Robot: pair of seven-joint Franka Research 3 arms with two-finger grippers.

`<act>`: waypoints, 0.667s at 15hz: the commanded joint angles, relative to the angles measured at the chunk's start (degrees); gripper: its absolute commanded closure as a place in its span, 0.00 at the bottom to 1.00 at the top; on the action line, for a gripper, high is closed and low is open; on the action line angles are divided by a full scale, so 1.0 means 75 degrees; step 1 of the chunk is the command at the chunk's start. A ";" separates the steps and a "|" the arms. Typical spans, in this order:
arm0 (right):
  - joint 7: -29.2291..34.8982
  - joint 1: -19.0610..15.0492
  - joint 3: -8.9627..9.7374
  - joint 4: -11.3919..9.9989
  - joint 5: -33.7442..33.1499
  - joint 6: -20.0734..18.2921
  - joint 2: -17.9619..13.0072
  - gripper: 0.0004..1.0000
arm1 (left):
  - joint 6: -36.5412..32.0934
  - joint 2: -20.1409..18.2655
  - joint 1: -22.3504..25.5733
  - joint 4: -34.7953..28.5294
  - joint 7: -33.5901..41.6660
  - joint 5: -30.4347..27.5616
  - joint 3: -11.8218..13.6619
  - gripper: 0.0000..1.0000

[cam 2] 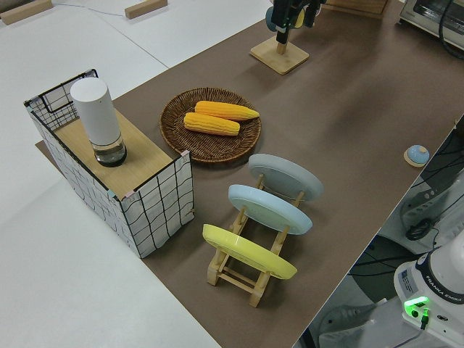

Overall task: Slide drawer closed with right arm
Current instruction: 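Push the wooden drawer away from the robot with the right arm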

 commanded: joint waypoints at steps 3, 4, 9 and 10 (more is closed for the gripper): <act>-0.0639 -0.0528 0.0164 0.0303 0.0052 0.0147 0.0280 1.00 | -0.0150 0.0087 0.0029 0.0187 0.0074 0.0131 -0.0049 0.01; -0.0685 -0.0552 0.0164 0.0303 0.0041 0.0182 0.0304 1.00 | -0.0150 0.0087 0.0029 0.0198 0.0074 0.0131 -0.0049 0.01; -0.0838 -0.0739 0.0164 0.0374 0.0041 0.0533 0.0304 1.00 | -0.0150 0.0087 0.0029 0.0198 0.0074 0.0131 -0.0049 0.01; -0.0838 -0.0740 0.0164 0.0374 0.0029 0.0627 0.0304 1.00 | -0.0150 0.0087 0.0029 0.0187 0.0074 0.0131 -0.0049 0.01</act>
